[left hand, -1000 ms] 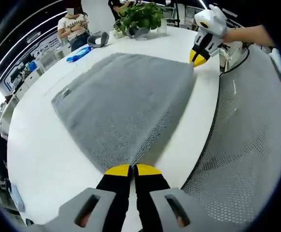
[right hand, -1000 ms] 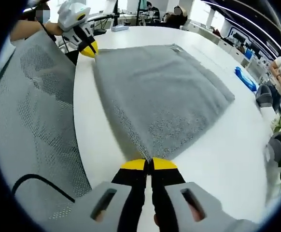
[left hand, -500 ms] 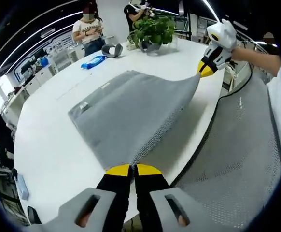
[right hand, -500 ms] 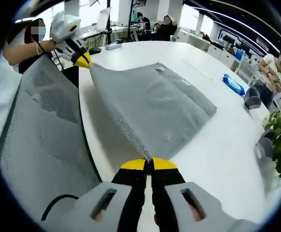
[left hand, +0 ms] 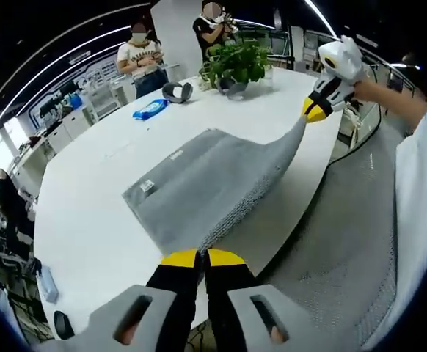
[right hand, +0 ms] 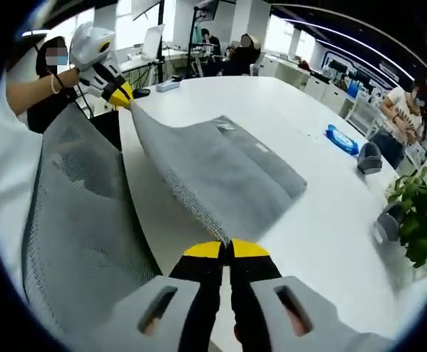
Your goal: Fold the towel on the table until its edges align and the towel forms a compact rectangular stack.
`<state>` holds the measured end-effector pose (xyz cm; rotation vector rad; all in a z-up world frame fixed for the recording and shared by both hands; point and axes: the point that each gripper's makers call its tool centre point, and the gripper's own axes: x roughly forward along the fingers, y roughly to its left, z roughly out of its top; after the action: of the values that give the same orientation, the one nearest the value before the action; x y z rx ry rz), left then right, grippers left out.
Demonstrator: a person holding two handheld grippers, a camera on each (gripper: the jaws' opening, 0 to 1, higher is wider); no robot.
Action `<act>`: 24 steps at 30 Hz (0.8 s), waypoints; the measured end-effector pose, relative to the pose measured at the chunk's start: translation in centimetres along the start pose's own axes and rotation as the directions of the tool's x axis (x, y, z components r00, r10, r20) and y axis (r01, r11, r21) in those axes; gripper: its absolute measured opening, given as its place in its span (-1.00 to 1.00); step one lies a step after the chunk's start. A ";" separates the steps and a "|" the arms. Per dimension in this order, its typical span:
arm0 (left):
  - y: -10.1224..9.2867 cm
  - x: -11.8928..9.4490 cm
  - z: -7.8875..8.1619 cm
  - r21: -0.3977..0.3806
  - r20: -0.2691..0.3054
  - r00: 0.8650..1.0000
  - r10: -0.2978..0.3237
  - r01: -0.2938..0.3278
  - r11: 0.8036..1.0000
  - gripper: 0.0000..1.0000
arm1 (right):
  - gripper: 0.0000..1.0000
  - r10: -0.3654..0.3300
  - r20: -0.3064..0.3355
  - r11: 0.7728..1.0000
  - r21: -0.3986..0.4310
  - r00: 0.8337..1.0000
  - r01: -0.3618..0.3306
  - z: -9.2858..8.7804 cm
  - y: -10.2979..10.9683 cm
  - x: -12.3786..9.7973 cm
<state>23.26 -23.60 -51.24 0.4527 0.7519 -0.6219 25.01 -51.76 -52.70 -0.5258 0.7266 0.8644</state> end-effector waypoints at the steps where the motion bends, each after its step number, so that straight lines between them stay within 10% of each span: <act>1: 0.0 -0.2 0.1 -0.001 0.003 1.000 0.001 -0.001 1.000 -0.94 | -1.00 0.001 0.001 1.000 -0.001 1.000 -0.001 0.2 0.0 -0.2; 24: 8.0 4.5 5.7 -0.108 0.107 0.984 0.140 -0.128 0.986 -0.94 | -0.99 -0.198 0.089 0.980 0.001 0.976 0.199 6.1 -9.3 4.1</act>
<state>33.92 -22.70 -49.60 0.3680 0.6348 -0.4769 36.65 -50.77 -50.71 -0.5533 0.5786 0.6993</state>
